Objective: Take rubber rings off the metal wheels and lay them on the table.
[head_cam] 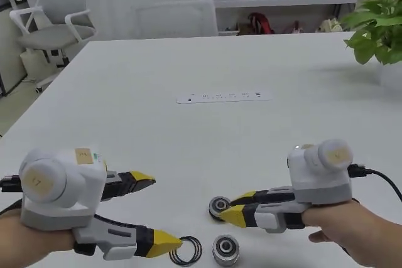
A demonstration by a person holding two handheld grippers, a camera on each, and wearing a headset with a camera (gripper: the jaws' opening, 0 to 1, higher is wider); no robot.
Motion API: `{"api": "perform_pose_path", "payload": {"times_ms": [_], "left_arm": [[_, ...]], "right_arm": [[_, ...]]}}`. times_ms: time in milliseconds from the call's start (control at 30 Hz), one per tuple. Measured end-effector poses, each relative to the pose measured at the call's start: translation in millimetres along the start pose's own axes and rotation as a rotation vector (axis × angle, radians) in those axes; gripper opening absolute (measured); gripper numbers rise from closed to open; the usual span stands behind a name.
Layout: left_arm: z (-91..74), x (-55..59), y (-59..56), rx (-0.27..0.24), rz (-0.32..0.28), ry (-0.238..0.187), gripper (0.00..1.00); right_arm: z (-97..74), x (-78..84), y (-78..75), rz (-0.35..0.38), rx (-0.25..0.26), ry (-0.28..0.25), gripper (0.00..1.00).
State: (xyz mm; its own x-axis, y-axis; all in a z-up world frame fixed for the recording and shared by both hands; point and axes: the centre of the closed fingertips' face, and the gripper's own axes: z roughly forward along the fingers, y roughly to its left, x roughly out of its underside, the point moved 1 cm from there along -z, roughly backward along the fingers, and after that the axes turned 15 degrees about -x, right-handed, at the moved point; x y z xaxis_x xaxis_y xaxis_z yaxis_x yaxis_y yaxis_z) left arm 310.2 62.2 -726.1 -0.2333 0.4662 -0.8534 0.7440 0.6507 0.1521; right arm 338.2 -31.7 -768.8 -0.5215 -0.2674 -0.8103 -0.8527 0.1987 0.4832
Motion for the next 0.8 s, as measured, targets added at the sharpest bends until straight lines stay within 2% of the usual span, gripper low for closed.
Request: {"api": "perform_pose_path", "payload": {"times_ms": [267, 800], "left_arm": [[10.4, 1.0, 5.3, 0.0, -0.013, 0.009, 0.71], [26.2, 9.4, 4.0, 0.014, -0.029, 0.04, 0.67]], "right_arm": [[-6.5, 4.8, -9.1, -0.004, 0.029, 0.016, 0.2], [-9.7, 13.6, -22.8, -0.009, 0.066, 0.04, 0.2]]}}
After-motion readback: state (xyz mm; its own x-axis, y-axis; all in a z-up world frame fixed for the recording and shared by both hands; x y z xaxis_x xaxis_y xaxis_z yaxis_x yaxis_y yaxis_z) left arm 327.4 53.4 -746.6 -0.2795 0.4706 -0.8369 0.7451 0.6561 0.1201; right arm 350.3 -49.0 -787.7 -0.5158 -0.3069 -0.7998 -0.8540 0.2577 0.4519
